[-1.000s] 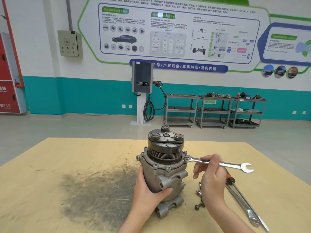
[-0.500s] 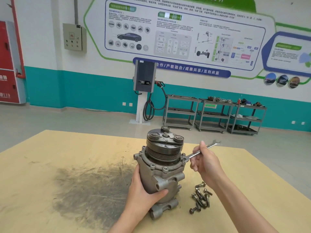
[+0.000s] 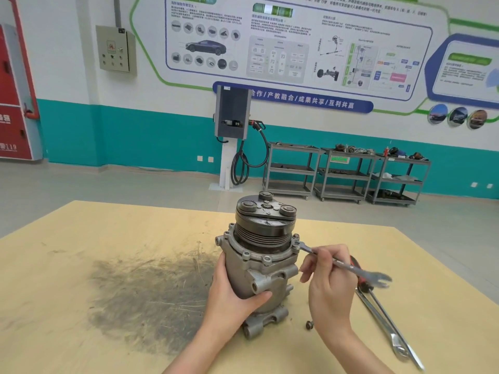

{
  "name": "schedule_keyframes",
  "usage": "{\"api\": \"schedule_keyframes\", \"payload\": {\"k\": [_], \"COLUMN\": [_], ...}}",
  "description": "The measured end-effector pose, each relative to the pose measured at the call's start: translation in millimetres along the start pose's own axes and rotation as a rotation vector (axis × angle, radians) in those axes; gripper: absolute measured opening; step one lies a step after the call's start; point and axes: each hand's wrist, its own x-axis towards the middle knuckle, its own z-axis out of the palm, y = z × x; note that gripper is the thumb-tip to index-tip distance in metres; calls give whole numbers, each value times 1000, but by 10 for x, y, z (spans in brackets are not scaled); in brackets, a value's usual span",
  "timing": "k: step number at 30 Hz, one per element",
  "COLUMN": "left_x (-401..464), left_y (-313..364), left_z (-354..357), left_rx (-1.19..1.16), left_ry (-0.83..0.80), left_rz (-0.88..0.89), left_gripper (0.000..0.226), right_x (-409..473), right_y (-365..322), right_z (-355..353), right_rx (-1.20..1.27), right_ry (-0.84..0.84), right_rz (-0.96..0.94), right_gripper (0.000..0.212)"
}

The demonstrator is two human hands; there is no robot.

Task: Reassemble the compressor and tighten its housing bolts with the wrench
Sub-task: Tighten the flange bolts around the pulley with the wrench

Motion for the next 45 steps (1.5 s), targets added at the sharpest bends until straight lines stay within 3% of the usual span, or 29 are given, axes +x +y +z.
{"api": "schedule_keyframes", "payload": {"k": [5,12,17,20,24,28,31,35,41,45], "left_x": [-8,16,22,19,20,25,21,17,8,5], "left_y": [24,-18,-23,-19,-29,-30,-25,-25,-25,-11], "left_z": [-4,-6,-3,0,8,8,8,0,-8,-10], "left_rx": [12,46,27,19,30,44,42,40,52,55], "left_ry": [-3,8,5,-1,8,9,6,10,10,7], "left_rz": [-14,-3,-1,-1,-4,0,4,9,8,10], "left_gripper": [120,109,109,111,108,110,108,103,102,105], "right_x": [270,639,626,468,172,67,120,342,560,569], "right_y": [37,249,362,378,300,192,164,256,471,480], "right_z": [-57,-54,-47,1,100,102,84,-3,-104,-128], "right_rx": [157,284,469,401,275,196,168,252,483,600], "right_ry": [102,-160,-194,-58,172,72,71,126,-129,-214], "right_rz": [182,560,692,598,320,-36,-86,167,602,698], "right_gripper": [41,49,44,47,44,27,33,44,44,41]}}
